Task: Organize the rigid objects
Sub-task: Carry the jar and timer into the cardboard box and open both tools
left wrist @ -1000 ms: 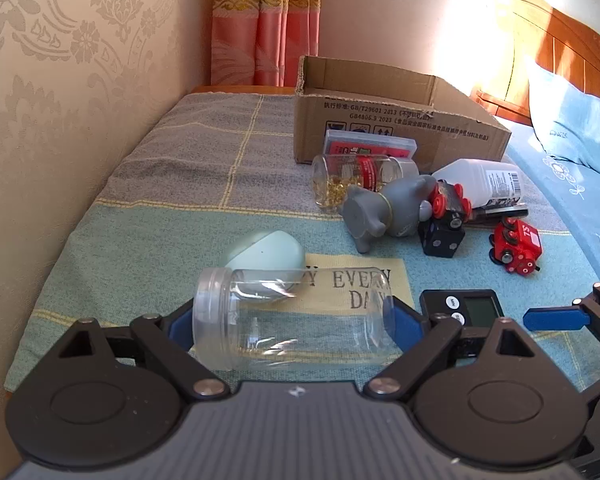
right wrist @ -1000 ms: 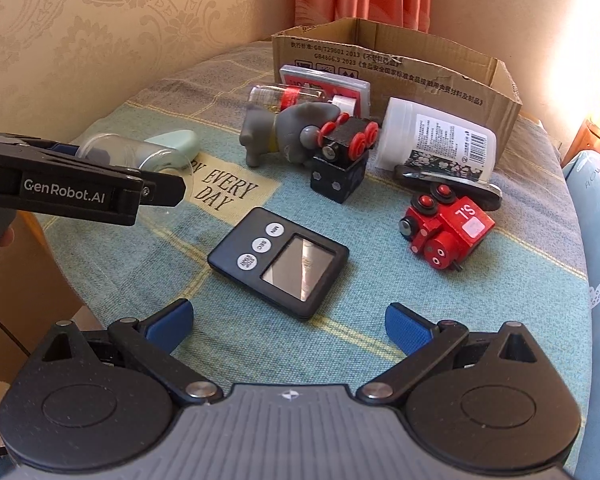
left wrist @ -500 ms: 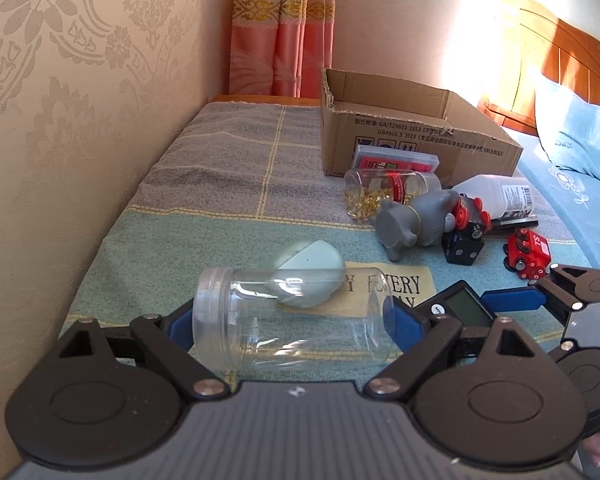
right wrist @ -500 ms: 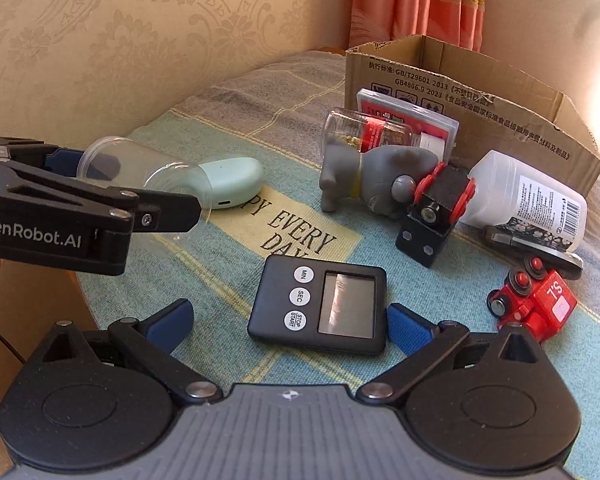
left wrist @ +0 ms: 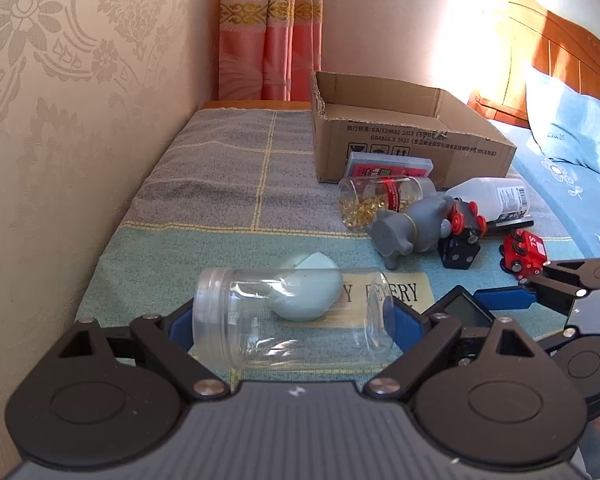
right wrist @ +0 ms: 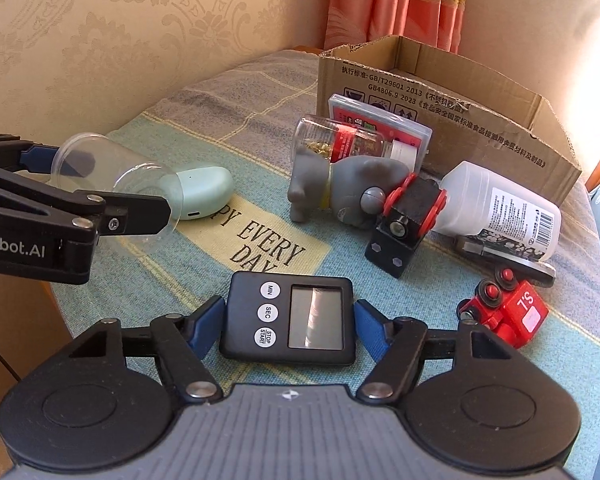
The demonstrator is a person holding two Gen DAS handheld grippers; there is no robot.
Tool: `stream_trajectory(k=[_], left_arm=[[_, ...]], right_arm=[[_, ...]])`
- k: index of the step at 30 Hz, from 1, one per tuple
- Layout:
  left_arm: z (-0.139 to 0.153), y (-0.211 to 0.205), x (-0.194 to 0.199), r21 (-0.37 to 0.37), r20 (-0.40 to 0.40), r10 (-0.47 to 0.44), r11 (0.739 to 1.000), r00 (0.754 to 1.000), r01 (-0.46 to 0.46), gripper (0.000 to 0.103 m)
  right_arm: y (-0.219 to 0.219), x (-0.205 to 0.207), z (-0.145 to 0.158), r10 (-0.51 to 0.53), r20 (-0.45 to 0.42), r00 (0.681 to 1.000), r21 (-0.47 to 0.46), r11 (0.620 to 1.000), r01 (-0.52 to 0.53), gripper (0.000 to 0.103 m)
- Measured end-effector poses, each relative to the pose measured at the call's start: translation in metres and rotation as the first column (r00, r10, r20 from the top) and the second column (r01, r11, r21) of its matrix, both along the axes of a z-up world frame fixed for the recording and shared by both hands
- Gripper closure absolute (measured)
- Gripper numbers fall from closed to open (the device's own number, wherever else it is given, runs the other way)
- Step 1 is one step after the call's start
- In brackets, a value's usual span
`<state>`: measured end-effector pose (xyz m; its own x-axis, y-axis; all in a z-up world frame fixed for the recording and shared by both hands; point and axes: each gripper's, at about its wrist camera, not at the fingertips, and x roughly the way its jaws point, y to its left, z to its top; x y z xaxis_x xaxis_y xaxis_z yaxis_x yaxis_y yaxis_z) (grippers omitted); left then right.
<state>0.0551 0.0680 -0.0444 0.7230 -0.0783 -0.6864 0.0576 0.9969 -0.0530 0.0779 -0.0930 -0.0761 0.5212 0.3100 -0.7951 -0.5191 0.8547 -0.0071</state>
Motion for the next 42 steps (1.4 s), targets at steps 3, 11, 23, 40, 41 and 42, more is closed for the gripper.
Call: stream_trajectory(k=[3,11,23,40,41,42], left_arm=[[0.005,-0.001,0.004,0.013,-0.007,-0.022,1.0,1.0,0.022,0.011],[0.028,-0.011,0.023,0.042,0.003,-0.079,0.996,0.997,0.079,0.011],[0.072,-0.045,0.091,0.063,0.042,-0.223,0.973,0.974,0.22,0.011],[0.079,-0.1,0.256,0.161,0.02,-0.294,0.944,0.955,0.288,0.011],[0.075,-0.103,0.266,0.176,0.014,-0.284,0.944,0.959,0.277,0.011],[0.071,-0.106,0.275,0.195,0.011,-0.273,0.944,0.962,0.266,0.011]], right_arm=[[-0.005,0.0,0.005,0.003,-0.01,1.0,0.012,1.0,-0.003,0.029],[-0.032,0.006,0.031,-0.008,0.008,1.0,0.038,0.999,0.007,0.029],[-0.073,0.046,0.078,-0.058,0.101,0.993,0.073,0.996,0.051,0.029],[-0.105,0.141,0.09,-0.166,0.135,0.977,0.093,0.984,0.154,0.029],[-0.106,0.146,0.089,-0.17,0.133,0.976,0.093,0.983,0.158,0.029],[-0.106,0.151,0.088,-0.174,0.132,0.976,0.091,0.982,0.163,0.029]])
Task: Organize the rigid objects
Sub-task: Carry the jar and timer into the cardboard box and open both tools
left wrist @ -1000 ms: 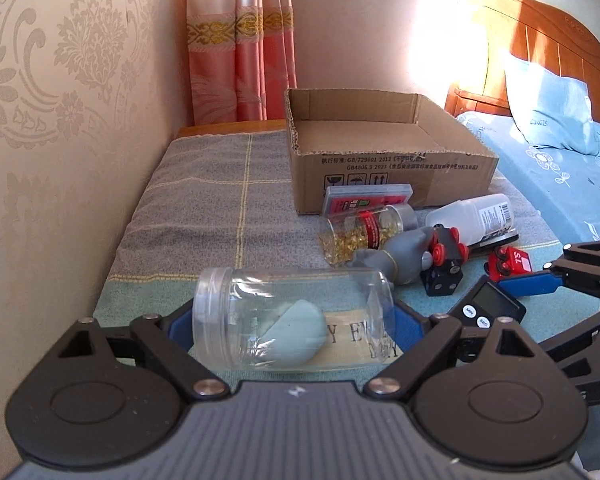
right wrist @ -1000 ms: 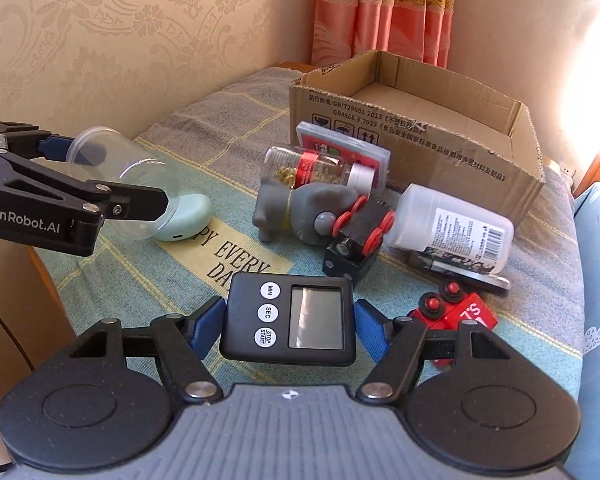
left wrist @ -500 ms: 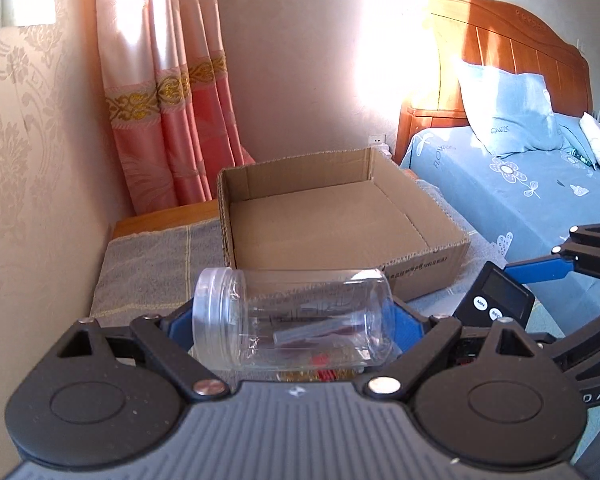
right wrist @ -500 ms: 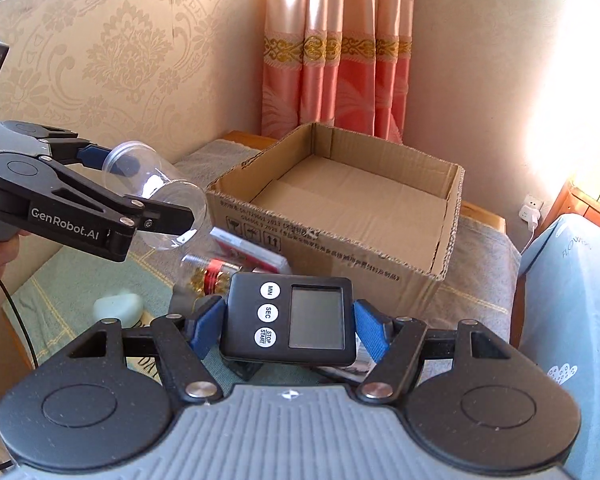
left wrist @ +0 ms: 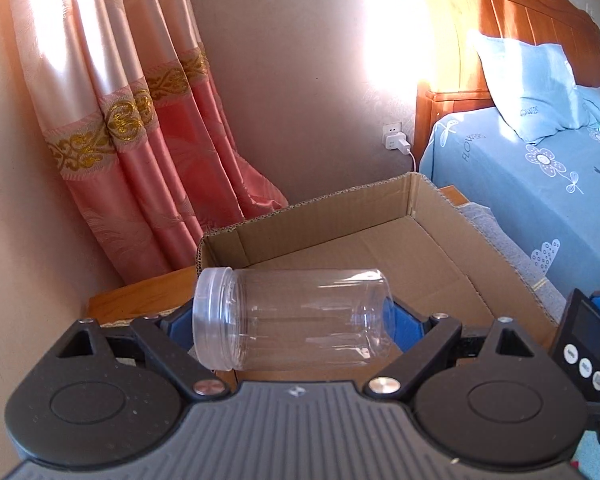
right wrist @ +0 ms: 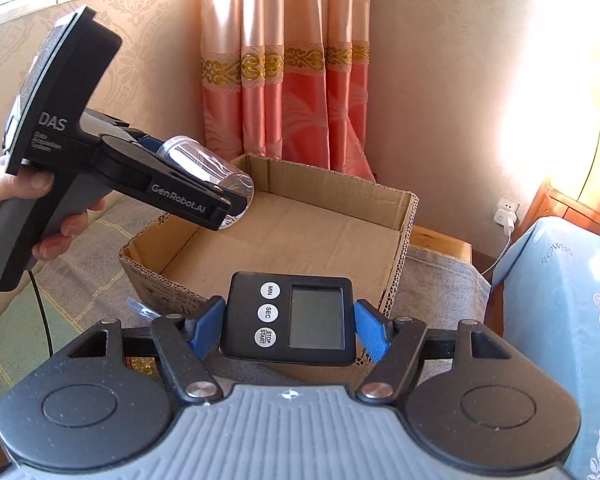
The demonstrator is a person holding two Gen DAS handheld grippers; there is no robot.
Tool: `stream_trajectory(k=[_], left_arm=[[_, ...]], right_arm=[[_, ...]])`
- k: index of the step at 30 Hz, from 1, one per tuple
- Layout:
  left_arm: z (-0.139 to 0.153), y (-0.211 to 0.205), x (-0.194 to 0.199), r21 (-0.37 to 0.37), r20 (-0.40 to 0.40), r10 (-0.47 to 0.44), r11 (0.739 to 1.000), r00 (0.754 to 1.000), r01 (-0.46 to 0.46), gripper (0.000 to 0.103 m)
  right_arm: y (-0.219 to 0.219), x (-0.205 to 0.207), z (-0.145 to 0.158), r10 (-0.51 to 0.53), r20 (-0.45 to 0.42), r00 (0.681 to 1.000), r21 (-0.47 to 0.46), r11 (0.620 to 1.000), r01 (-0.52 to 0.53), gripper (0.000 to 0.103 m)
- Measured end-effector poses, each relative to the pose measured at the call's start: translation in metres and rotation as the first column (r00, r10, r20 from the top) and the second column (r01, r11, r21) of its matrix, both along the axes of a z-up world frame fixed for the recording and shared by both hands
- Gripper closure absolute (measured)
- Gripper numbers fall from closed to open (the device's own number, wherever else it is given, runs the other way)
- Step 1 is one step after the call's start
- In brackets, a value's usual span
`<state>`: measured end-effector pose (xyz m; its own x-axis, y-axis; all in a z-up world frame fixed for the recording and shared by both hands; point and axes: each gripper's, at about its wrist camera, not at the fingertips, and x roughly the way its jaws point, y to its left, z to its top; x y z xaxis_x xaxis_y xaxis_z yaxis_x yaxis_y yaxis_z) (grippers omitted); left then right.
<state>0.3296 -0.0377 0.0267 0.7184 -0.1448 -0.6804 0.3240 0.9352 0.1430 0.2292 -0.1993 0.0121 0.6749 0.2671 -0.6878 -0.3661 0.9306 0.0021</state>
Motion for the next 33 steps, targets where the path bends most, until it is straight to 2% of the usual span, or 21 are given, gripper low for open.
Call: stream_trajectory(k=[5,10,19,23,30,33], left_arm=[[-0.015,-0.005,0.034,0.015,0.015,0.062,0.998,0.998,-0.062,0.009],[-0.015,0.002,0.031,-0.015,0.006,0.07,0.997,0.998,-0.069,0.009],[0.008,0.025,-0.031,-0.092,0.019,0.031,0.995,0.999,-0.03,0.001],[0.013,0.035,-0.068,-0.093,0.018,0.024,0.995,1.0,-0.022,0.001],[0.004,0.066,-0.129,-0.132,0.017,0.094,0.987,0.995,-0.091,0.001],[-0.005,0.075,-0.142,-0.108,0.016,0.112,0.988,0.994,-0.11,0.001]], right_arm=[[-0.002,0.014,-0.003,-0.014,-0.003,1.0,-0.01,1.0,0.014,0.029],[-0.002,0.021,-0.007,-0.017,-0.012,1.0,-0.007,1.0,0.017,0.029],[0.002,0.032,-0.005,-0.02,-0.017,1.0,-0.018,1.0,0.02,0.029],[0.004,0.046,-0.005,-0.028,-0.033,0.999,-0.011,1.0,0.028,0.029],[0.01,0.081,-0.013,-0.06,-0.072,0.996,-0.005,0.998,0.06,0.029],[0.015,0.098,-0.018,-0.069,-0.086,0.994,-0.011,0.998,0.068,0.029]])
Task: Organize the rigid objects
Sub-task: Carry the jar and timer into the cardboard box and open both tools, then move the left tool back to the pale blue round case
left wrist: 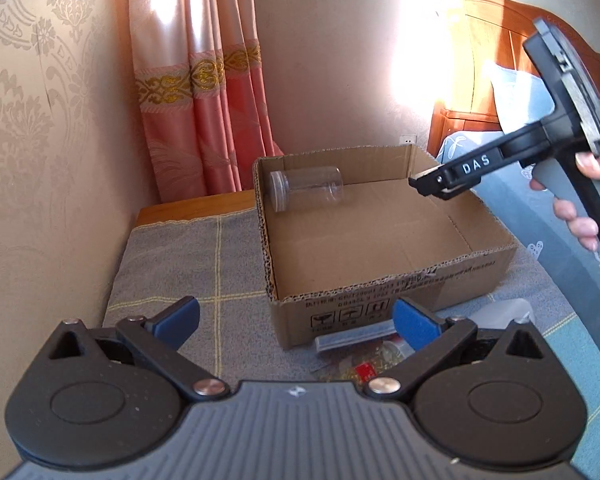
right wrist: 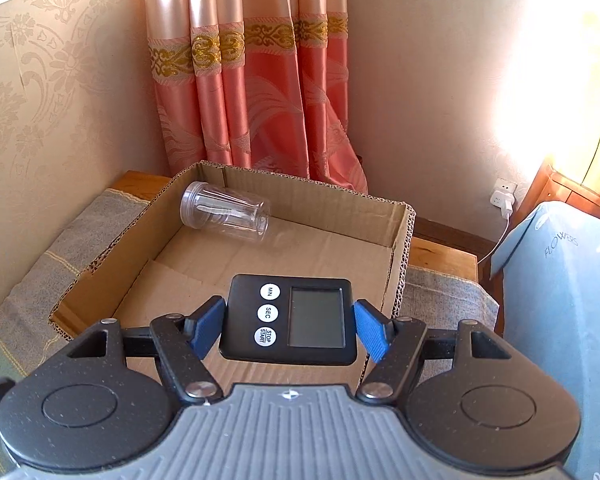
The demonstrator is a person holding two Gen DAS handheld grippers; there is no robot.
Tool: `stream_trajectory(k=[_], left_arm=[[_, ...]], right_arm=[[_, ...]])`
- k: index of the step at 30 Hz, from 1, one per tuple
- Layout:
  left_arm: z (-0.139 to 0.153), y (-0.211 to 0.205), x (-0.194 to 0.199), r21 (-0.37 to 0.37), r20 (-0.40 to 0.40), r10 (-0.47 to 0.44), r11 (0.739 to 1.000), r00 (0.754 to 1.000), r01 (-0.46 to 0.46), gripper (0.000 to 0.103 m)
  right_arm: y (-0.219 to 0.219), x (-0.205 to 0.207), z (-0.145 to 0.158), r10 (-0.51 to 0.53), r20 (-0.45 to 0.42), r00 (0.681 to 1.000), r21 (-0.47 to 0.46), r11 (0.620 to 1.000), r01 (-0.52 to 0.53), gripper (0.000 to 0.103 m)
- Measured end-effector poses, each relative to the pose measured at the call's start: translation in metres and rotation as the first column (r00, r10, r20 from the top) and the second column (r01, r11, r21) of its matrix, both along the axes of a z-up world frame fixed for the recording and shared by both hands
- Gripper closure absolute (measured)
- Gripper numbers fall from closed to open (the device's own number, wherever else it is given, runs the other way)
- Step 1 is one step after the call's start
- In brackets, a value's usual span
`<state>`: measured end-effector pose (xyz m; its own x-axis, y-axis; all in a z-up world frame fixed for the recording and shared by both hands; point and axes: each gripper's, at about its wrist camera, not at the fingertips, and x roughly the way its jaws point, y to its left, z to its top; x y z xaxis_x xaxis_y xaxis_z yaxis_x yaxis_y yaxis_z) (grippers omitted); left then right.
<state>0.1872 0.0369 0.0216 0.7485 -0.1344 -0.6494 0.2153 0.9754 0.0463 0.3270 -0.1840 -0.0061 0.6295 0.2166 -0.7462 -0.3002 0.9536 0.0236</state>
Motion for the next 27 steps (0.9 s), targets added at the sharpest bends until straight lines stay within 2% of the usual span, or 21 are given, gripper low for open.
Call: stream_trajectory(k=[3,8,10,11,13,14,21,27], left_arm=[[-0.008,0.006,-0.008,0.021,-0.001,0.036,0.999,0.999,-0.036,0.001],[-0.018,0.016,-0.014,-0.029,-0.033,0.074,0.997,0.997,-0.075,0.001],[-0.02,0.017,-0.019,-0.032,-0.036,0.073,0.997,0.997,-0.074,0.001],[-0.021,0.017,-0.019,-0.029,-0.036,0.073,0.997,0.997,-0.074,0.001],[-0.022,0.018,-0.021,-0.024,-0.036,0.068,0.997,0.997,-0.069,0.001],[-0.023,0.017,-0.021,-0.022,-0.037,0.068,0.997,0.997,-0.069,0.001],[-0.025,0.016,-0.03,-0.019,-0.035,0.066,0.998,0.997,-0.067,0.001],[-0.032,0.019,-0.042,-0.008,-0.054,0.072,0.997,0.996,-0.073,0.001]], right_arm=[[0.005,0.017,-0.003,-0.014,-0.006,1.0,-0.009,1.0,0.013,0.029],[0.011,0.043,-0.006,-0.053,-0.003,0.999,-0.043,0.998,0.053,0.027],[0.01,0.042,-0.005,-0.061,-0.004,0.998,-0.04,0.997,0.061,0.018],[0.009,0.038,-0.003,-0.057,0.004,0.998,-0.035,0.998,0.057,0.014],[0.007,0.028,0.004,-0.059,0.028,0.998,-0.025,0.998,0.059,0.001],[0.005,0.023,0.008,-0.057,0.039,0.998,-0.015,0.998,0.057,0.0],[-0.001,-0.021,0.027,-0.074,0.039,0.996,0.022,0.997,0.073,0.0],[-0.006,-0.078,0.016,-0.102,0.03,0.994,0.03,0.994,0.101,0.0]])
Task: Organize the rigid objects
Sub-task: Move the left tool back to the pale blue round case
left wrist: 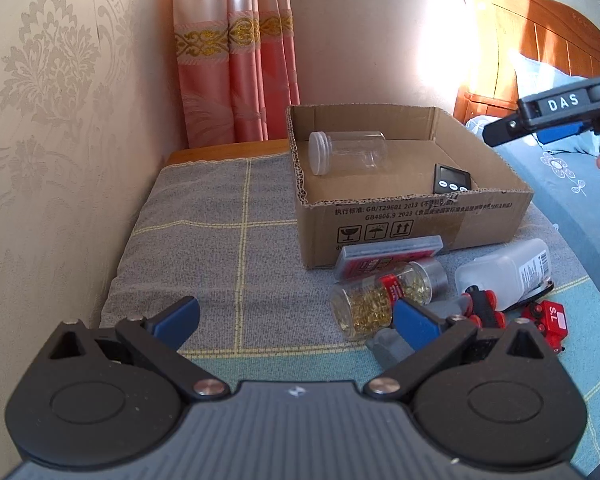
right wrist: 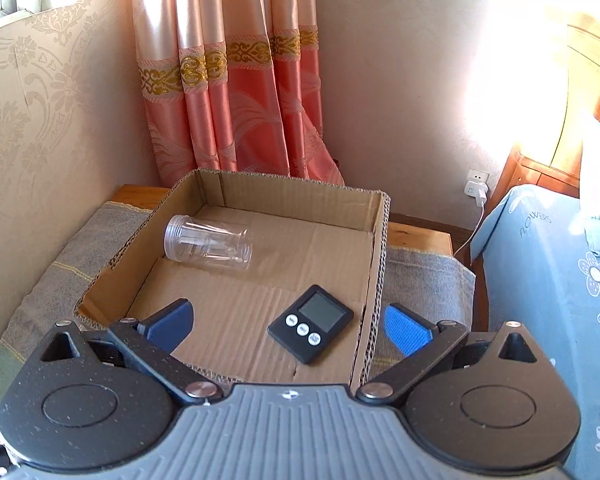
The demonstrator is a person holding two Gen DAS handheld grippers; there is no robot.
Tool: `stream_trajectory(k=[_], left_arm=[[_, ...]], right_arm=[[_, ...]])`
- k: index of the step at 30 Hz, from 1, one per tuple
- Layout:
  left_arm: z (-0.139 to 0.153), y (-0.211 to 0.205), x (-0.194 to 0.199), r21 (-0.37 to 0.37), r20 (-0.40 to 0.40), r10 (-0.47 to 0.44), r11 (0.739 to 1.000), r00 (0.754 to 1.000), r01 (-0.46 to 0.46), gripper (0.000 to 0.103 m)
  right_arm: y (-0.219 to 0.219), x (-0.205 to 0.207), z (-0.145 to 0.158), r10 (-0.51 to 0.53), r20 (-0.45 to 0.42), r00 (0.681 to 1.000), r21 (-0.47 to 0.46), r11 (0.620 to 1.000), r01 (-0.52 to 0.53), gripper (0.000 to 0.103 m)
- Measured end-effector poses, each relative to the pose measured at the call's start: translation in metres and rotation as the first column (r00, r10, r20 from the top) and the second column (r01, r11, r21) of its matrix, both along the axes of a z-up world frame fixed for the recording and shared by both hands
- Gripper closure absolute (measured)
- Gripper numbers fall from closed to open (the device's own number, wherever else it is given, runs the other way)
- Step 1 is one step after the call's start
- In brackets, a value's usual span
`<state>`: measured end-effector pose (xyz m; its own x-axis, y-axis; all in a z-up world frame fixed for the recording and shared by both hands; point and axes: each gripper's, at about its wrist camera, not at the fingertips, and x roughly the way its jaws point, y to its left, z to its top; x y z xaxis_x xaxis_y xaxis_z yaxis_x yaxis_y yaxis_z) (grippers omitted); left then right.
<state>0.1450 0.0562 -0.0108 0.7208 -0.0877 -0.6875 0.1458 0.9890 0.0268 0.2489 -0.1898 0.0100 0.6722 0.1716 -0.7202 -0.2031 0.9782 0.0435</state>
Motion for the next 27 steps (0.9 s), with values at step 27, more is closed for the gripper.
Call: stream_trajectory(k=[27], left_arm=[[-0.012,0.012,-0.05,0.031,-0.086,0.006,1.0,0.996,-0.003,0.001]], right_arm=[[0.001,-0.112,-0.109,0.212,-0.155,0.965,0.072,0.976,-0.203,0.0]])
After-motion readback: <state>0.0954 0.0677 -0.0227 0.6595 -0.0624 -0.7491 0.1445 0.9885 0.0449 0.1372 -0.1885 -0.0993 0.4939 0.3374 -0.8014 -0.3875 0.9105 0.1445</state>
